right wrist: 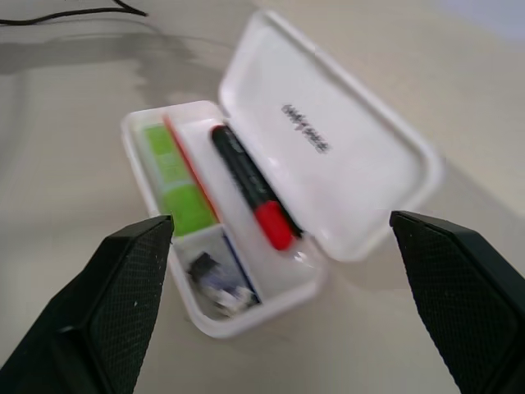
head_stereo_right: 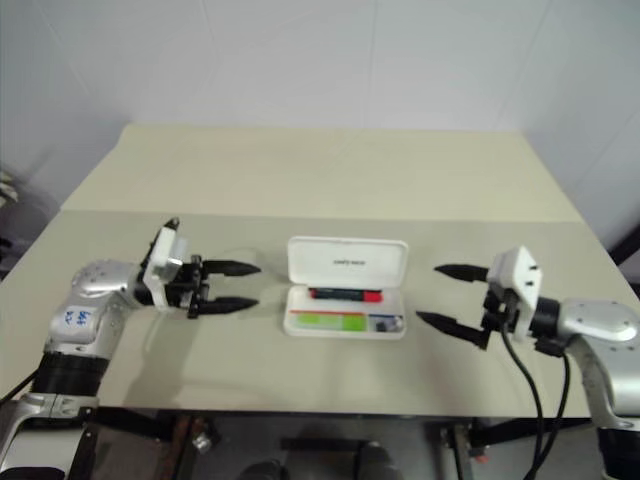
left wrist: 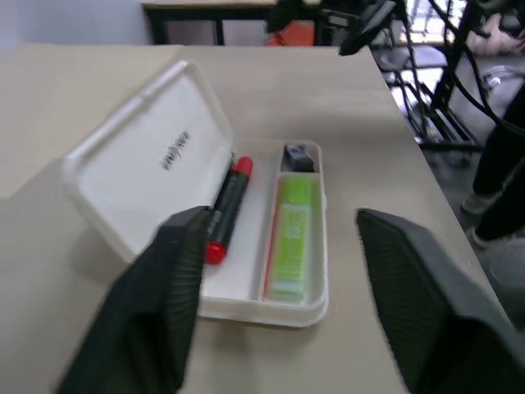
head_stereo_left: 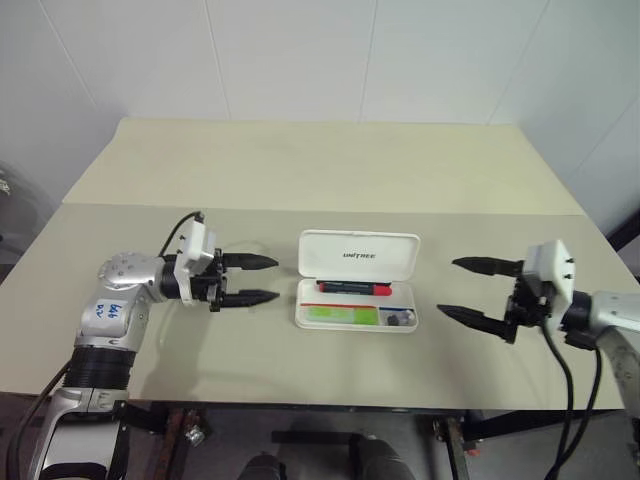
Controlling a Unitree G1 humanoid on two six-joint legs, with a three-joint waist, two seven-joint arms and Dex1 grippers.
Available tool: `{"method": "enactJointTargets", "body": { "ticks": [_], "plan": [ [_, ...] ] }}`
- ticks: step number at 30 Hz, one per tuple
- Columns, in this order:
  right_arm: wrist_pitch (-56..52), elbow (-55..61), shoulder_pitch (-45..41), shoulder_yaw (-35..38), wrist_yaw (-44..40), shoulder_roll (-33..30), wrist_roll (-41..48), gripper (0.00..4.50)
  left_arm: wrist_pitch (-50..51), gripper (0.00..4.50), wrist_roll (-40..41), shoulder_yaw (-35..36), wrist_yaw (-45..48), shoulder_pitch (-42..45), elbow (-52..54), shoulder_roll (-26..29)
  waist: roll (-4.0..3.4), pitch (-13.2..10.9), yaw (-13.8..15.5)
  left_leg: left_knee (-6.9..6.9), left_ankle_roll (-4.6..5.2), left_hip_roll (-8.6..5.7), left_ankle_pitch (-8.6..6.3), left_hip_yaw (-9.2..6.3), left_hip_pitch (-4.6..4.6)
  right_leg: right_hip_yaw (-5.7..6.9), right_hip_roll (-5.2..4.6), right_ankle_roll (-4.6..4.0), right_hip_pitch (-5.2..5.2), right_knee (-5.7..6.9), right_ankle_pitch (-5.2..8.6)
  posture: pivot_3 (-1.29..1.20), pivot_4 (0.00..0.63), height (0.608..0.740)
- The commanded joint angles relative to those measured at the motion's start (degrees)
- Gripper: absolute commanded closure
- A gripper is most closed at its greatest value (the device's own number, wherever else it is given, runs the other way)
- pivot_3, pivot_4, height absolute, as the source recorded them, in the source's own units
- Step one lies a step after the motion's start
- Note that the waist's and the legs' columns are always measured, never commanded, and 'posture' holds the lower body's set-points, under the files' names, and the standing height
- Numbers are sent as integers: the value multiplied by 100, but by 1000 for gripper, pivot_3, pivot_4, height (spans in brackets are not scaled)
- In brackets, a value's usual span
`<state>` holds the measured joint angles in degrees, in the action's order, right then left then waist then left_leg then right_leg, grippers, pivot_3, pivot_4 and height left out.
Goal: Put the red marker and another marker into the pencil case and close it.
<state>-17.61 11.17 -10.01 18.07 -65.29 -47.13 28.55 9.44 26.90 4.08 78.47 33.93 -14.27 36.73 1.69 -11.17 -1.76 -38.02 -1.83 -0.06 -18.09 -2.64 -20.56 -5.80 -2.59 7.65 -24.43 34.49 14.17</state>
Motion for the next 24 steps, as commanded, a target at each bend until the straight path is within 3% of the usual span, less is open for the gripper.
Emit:
{"method": "enactJointTargets", "body": {
  "ticks": [1,5,6,14,24],
  "plan": [
    [26,162,11,130,143,-48,95,0,-34,2911,136,222,60,193,-214,63,0,0,-4,0,0,0,0,3,2,-3,0,0,0,2,0,0,150,740],
    [39,238,29,22,234,0,74,0,-69,4307,132,242,13,156,-236,3,0,0,2,0,1,0,1,3,-1,-3,0,0,-1,1,0,0,150,740],
    [65,216,21,-11,249,13,53,0,-68,4463,142,260,-30,120,-200,-17,0,0,5,0,1,0,0,2,-1,-3,-1,0,-1,0,0,0,150,740],
    [132,31,-167,-172,327,12,-9,0,-647,4463,-353,493,-1406,538,-745,-444,1,0,27,-1,1,-1,0,1,-4,-3,-4,3,-1,-3,-2,0,150,740],
    [16,203,-278,-234,488,83,65,0,-1006,4463,-1388,-90,-2391,1344,-1882,-868,2,-1,31,1,0,-4,-1,-1,-9,-1,-5,6,-2,-9,-3,0,150,740]
  ]
}}
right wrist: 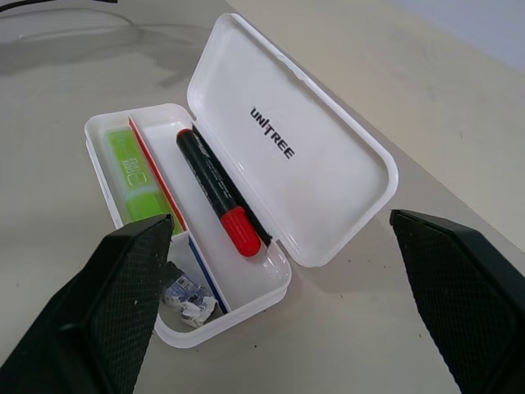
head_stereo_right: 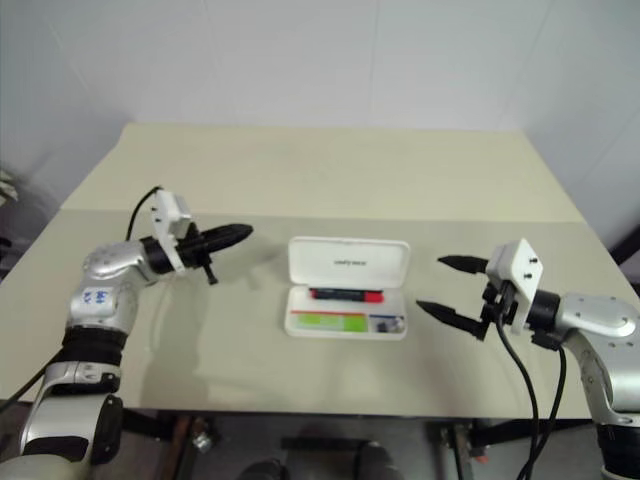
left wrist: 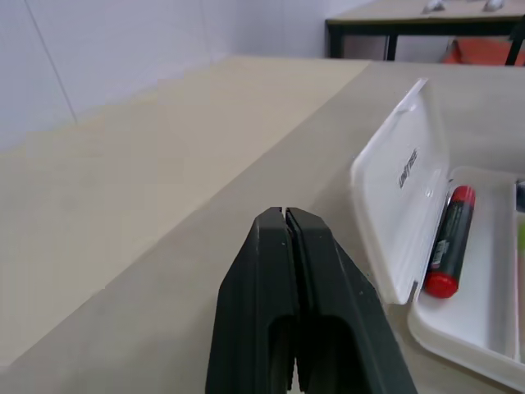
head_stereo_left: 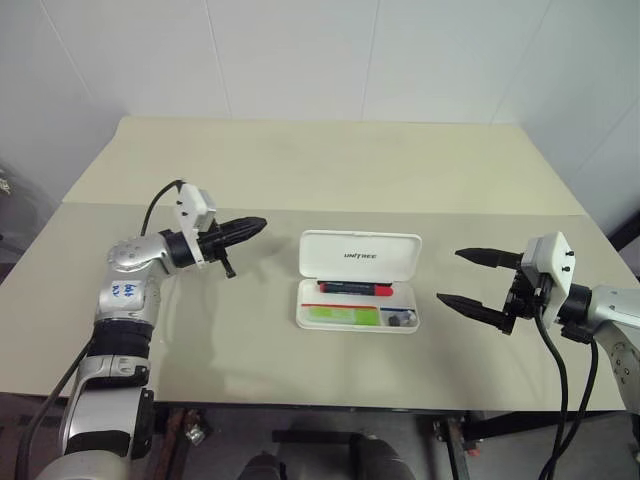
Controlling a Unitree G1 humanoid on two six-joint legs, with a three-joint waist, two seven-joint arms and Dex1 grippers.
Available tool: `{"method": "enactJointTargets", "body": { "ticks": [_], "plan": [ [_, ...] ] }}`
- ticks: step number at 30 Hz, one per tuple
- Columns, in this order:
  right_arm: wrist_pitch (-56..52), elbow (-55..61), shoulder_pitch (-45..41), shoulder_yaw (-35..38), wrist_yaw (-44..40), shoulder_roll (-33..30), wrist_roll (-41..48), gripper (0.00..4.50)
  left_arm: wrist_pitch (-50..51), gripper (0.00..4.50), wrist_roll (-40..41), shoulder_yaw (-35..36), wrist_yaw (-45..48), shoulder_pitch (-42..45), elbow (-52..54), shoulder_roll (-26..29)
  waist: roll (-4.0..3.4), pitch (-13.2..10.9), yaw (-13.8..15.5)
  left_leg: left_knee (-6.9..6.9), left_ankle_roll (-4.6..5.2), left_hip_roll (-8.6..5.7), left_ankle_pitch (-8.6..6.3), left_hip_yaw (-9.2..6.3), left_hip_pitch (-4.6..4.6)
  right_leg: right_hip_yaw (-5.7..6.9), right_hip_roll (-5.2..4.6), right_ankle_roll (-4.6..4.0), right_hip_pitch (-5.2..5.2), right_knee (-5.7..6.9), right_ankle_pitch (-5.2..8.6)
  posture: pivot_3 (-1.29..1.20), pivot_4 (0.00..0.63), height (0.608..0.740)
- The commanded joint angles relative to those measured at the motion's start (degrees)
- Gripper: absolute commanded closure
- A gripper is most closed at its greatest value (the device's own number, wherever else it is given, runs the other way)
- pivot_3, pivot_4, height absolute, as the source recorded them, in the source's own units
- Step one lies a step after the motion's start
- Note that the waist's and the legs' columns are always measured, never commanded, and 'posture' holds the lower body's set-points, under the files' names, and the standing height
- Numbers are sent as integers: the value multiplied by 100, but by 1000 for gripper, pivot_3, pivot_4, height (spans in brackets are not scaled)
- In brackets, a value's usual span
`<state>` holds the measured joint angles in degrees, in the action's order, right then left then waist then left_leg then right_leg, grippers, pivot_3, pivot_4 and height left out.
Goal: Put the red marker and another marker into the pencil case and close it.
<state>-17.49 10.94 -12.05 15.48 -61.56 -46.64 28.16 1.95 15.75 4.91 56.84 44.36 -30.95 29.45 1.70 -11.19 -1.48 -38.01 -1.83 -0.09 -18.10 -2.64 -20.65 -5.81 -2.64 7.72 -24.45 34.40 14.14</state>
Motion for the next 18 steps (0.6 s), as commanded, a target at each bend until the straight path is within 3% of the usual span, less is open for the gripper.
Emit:
{"method": "enactJointTargets", "body": {
  "ticks": [1,8,18],
  "plan": [
    [-10,282,-50,28,145,41,113,0,-301,4463,-337,-269,-216,397,-318,-247,0,0,5,-1,0,-1,0,0,1,0,0,1,0,0,0,0,150,740],
    [-52,462,15,-18,337,116,118,0,-500,4463,-388,-530,50,755,-806,-757,0,0,-12,-1,0,-2,0,-1,-12,0,0,5,-5,-11,-3,0,150,740],
    [-129,600,51,-29,449,170,179,0,-972,4463,-402,-647,840,523,-521,-561,0,0,-4,-8,1,-3,0,-1,-24,-2,0,8,-15,-5,-5,0,150,740]
  ]
}}
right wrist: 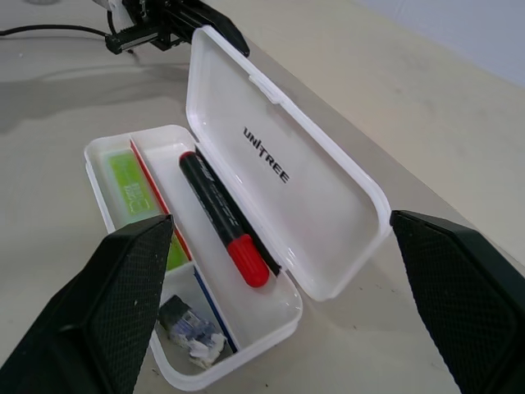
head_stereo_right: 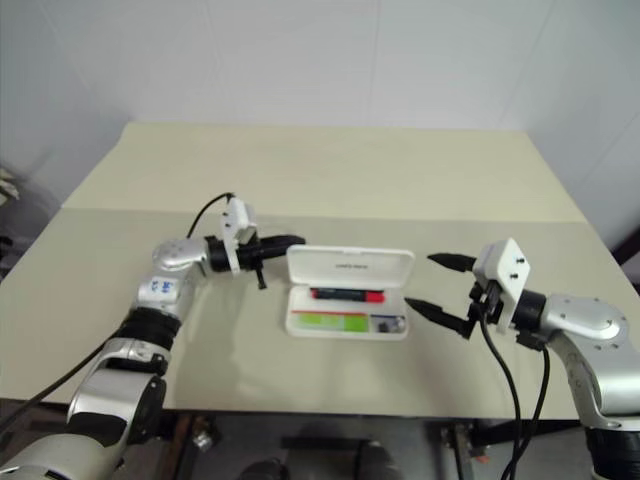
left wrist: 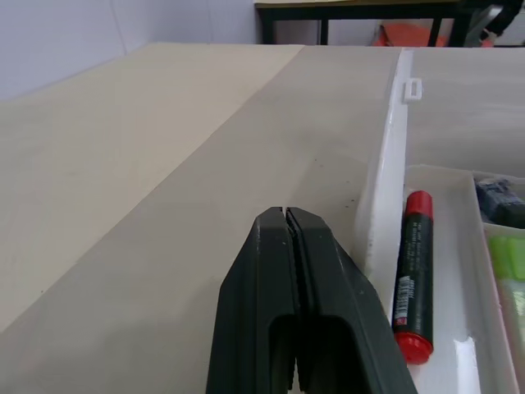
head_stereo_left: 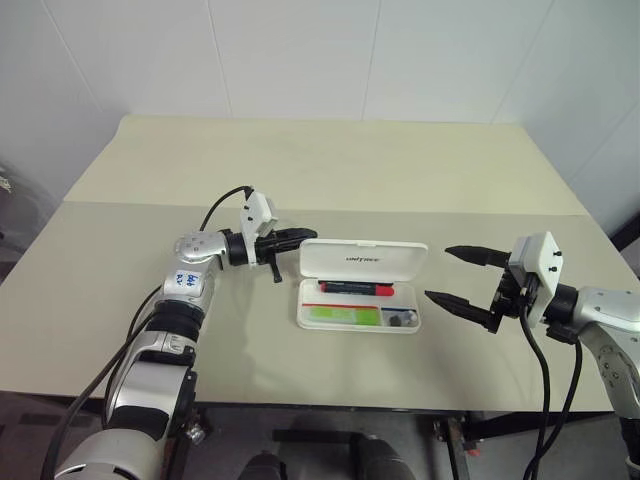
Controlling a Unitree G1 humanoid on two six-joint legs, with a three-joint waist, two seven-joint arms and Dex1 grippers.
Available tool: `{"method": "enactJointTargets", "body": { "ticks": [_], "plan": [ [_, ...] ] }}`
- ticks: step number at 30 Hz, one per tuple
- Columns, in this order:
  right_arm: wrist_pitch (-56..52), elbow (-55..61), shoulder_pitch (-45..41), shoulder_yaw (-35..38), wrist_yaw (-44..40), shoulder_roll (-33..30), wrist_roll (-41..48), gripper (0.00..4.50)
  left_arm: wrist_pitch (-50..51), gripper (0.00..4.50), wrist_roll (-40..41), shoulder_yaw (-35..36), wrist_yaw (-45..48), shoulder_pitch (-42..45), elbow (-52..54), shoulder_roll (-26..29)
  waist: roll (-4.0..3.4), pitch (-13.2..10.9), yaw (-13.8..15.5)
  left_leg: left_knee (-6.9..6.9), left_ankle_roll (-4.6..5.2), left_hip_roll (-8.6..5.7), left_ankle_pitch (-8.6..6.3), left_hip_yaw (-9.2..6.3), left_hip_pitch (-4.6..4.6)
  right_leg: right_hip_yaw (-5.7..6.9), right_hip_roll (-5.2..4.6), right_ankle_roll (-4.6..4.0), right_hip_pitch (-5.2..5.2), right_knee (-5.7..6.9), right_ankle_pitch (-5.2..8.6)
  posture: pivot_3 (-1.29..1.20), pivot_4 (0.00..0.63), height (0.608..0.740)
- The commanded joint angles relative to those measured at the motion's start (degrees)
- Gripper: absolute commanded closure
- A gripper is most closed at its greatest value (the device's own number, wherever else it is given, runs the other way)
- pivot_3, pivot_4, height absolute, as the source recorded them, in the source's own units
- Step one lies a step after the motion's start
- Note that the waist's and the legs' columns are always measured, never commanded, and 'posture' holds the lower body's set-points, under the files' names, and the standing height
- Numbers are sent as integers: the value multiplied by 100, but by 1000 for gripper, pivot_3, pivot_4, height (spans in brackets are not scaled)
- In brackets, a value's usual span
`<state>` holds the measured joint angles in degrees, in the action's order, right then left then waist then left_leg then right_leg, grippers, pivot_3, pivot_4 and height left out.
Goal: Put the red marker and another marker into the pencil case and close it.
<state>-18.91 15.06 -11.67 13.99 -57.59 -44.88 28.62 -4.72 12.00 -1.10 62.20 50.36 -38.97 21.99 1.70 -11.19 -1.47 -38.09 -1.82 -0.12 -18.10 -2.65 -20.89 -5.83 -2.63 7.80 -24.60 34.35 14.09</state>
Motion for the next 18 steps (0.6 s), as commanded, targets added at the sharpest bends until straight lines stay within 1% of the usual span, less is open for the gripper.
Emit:
{"method": "enactJointTargets", "body": {
  "ticks": [1,6,8,13,18],
  "plan": [
    [11,190,15,123,55,-7,136,0,-439,4463,-71,-120,463,-138,365,250,0,0,-15,0,0,0,0,0,-1,0,0,0,0,-1,0,0,150,740],
    [-18,197,41,168,80,-30,186,0,-746,4463,-137,-523,1238,-484,883,461,0,0,1,3,0,1,0,-3,-8,1,-1,0,-5,6,0,0,150,740],
    [-20,206,77,192,88,-47,197,0,-779,4463,-182,-678,1409,-610,1052,493,0,0,15,3,0,0,0,-4,-10,1,-2,1,-3,6,-1,0,150,740],
    [-64,353,259,271,175,-62,255,0,-677,4463,-283,-961,1429,-781,1338,398,0,0,18,0,0,0,0,-6,-18,1,-2,5,-4,5,-3,0,150,740],
    [-136,553,457,365,314,-57,313,0,-524,4463,-541,-1189,1271,-765,1374,357,0,0,11,-5,0,0,0,-7,-16,1,0,5,-4,-4,-3,0,150,740]
  ]
}}
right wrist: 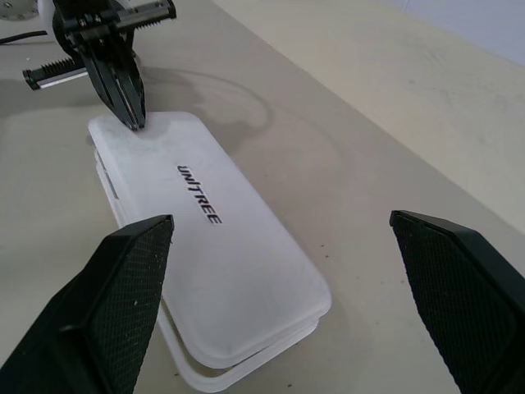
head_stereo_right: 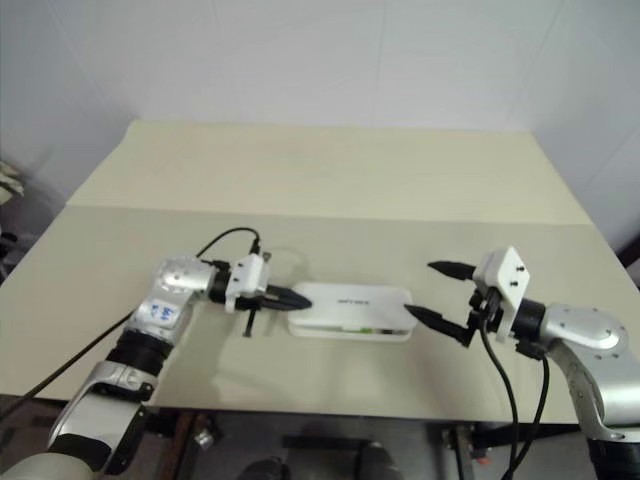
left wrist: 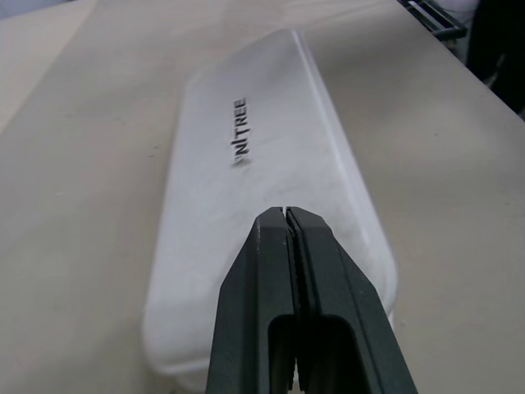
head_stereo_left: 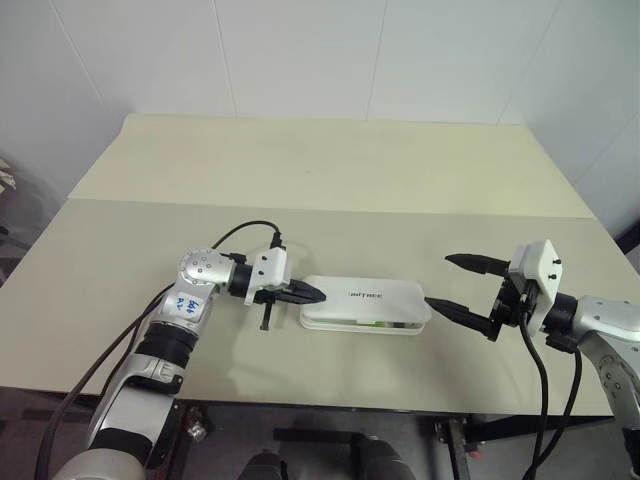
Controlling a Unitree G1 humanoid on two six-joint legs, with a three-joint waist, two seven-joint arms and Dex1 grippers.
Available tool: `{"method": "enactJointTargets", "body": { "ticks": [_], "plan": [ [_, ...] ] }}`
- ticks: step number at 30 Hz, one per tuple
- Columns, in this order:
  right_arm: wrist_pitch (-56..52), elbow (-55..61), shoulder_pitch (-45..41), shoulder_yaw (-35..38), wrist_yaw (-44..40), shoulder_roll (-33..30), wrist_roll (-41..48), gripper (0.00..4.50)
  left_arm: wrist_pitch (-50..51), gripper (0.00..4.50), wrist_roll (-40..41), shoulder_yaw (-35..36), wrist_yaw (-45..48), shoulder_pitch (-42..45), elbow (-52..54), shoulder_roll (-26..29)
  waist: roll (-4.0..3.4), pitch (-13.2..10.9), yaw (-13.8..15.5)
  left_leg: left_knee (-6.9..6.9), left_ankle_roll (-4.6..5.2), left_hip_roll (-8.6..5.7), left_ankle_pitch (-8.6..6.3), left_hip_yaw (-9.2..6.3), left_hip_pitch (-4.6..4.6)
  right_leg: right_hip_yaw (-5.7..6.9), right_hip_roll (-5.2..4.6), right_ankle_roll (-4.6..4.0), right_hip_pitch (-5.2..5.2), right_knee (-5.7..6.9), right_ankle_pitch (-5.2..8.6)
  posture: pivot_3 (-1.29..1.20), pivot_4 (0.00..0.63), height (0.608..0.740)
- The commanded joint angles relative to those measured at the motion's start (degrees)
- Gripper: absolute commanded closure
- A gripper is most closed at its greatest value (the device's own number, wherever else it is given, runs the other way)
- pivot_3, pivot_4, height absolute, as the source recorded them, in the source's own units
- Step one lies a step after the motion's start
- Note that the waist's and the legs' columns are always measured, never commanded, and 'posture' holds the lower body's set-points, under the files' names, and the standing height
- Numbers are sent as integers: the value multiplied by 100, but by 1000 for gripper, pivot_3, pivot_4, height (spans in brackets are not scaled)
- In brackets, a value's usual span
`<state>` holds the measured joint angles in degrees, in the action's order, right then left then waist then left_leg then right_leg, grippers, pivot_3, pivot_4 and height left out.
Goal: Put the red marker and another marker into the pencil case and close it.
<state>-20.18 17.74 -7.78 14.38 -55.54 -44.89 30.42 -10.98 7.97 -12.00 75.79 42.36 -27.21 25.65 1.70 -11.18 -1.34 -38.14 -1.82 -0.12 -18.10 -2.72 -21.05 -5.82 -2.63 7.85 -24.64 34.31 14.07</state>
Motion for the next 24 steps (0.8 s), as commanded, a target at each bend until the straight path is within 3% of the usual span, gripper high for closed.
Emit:
{"method": "enactJointTargets", "body": {
  "ticks": [1,19,24],
  "plan": [
    [-24,327,106,345,144,-47,147,0,154,4463,-209,-158,-113,45,192,-8,0,0,-3,-1,0,0,0,0,2,0,0,0,1,-3,0,0,150,740],
    [60,640,305,236,605,283,138,0,1517,4463,-700,-620,-476,185,211,-5,0,1,-25,0,7,-3,4,3,82,-10,6,-4,78,1,2,0,150,740],
    [83,667,323,194,633,327,131,0,1752,4463,-365,-450,-541,144,416,-120,-1,1,-23,0,7,-1,4,2,89,-10,6,0,101,-33,0,0,150,740]
  ]
}}
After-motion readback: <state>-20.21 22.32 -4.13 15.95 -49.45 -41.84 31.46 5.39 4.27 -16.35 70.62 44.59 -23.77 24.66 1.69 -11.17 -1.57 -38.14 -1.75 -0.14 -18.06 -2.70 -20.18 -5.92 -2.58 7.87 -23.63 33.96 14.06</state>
